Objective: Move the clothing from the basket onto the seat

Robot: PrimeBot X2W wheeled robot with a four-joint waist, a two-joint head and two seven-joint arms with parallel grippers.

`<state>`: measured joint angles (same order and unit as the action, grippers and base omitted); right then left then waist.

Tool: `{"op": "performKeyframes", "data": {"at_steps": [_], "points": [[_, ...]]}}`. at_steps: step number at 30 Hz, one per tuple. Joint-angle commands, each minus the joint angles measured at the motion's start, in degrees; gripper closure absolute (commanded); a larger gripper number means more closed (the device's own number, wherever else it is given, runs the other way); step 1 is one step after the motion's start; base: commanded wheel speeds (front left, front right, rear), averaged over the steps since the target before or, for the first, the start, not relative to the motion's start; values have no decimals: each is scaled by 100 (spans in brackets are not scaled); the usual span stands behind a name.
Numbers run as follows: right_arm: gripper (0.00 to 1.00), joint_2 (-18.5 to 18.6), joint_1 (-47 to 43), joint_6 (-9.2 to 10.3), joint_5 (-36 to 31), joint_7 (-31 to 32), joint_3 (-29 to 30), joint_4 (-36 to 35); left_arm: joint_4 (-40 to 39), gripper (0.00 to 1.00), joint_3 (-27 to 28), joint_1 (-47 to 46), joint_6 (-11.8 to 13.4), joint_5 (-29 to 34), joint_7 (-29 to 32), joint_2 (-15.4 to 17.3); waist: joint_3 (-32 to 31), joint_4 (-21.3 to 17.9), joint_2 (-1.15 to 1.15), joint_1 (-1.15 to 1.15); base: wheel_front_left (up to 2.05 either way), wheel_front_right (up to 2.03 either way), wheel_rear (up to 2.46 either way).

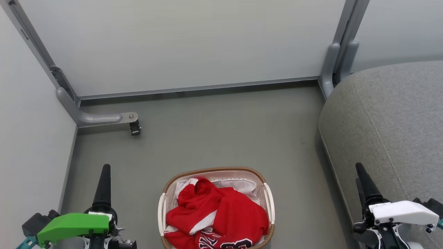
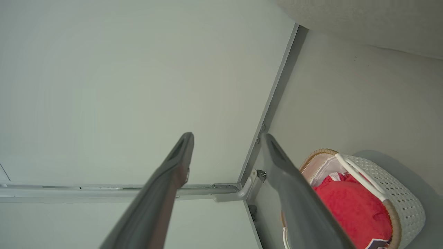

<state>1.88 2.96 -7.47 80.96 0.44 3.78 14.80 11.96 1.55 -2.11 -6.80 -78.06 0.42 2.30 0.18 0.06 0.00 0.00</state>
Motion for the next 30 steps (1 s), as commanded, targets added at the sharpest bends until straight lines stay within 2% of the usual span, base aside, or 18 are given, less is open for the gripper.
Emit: {"op": "performKeyframes", "data": {"at_steps": [1,10,21,30], "points": [[0,51,35,-1,-298,-66,-16,-159,-170,0,-50,-36,42,277,-65,29,3,0,0,0,0,0,0],[0,59,-29,-1,-1304,-267,-51,-364,-395,0,-257,16,241,1329,-265,35,13,1,0,0,0,0,0],[0,68,-48,-2,-2261,-486,-158,-403,-481,0,-535,70,324,2678,-484,42,29,10,0,0,0,0,0],[0,75,-69,-2,-3212,-645,-263,-466,-456,0,-651,117,391,3478,-647,47,45,14,0,0,0,0,0]]}}
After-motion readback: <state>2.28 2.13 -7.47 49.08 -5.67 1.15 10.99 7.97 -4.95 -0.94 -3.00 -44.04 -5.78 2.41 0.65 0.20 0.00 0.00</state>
